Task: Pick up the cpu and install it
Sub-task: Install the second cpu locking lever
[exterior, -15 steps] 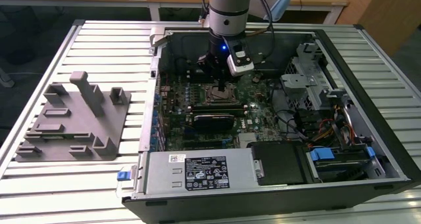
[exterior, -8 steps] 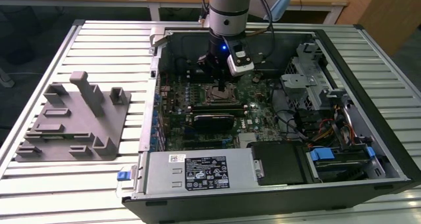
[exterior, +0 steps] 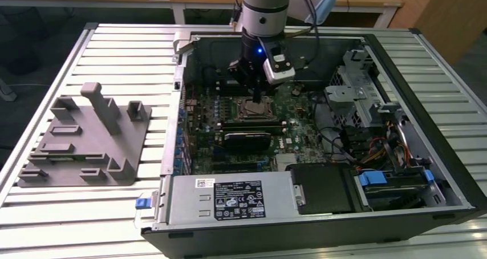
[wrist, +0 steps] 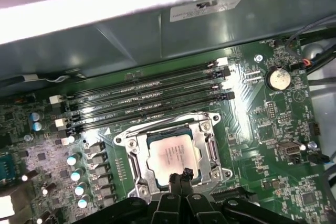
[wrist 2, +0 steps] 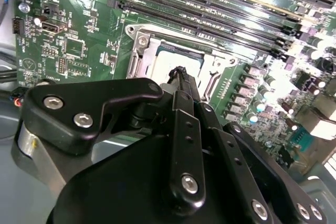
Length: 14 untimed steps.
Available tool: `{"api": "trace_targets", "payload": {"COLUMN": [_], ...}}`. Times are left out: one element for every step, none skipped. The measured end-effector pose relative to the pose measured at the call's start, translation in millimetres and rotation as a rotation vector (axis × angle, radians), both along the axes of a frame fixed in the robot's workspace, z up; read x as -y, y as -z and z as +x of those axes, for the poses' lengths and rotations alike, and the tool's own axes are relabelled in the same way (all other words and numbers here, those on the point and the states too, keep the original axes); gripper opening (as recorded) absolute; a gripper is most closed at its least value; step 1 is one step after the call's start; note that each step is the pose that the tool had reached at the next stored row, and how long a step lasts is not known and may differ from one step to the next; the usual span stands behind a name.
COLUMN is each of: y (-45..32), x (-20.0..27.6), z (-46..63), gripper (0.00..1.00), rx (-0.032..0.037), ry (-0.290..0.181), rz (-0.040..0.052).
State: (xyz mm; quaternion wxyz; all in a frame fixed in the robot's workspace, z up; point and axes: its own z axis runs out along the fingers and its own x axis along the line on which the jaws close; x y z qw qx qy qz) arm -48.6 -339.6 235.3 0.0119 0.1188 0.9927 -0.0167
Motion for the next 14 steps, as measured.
{"api": "trace_targets", "payload": {"y": [-2.0, -3.6, -4.7, -5.2, -5.1, -5.1, -5.2, -5.2, -5.2, -5.3, -5.3, -5.4, -5.3, -5.3], "x": [0.0, 0.0, 0.0, 0.0, 0.0, 0.0, 0.0, 0.0, 0.0, 0.0, 0.1, 0.5, 1.3, 2.1], "z": [0.0, 0.0, 0.0, 0.0, 0.0, 0.0, 0.0, 0.0, 0.0, 0.0, 0.0, 0.0, 0.0, 0.0], "gripper": [0.11, 0.11, 0.11, 0.11, 0.11, 0.11, 0.11, 0.11, 0.11, 0.11, 0.11, 0.11, 0.11, 0.11], "rx": [0.0000, 0.0001, 0.0000, 0.0001, 0.0001, 0.0001, 0.0002, 0.0001, 0.0001, 0.0001, 0.0000, -0.0002, -0.0001, 0.0001], "ry": [0.000, 0.000, 0.000, 0.000, 0.000, 0.000, 0.000, 0.000, 0.000, 0.000, 0.000, 0.000, 0.000, 0.000], "rz": [0.0001, 0.0001, 0.0001, 0.0001, 0.0002, 0.0003, 0.0003, 0.0002, 0.0002, 0.0001, 0.0000, -0.0002, 0.0000, 0.0001]}}
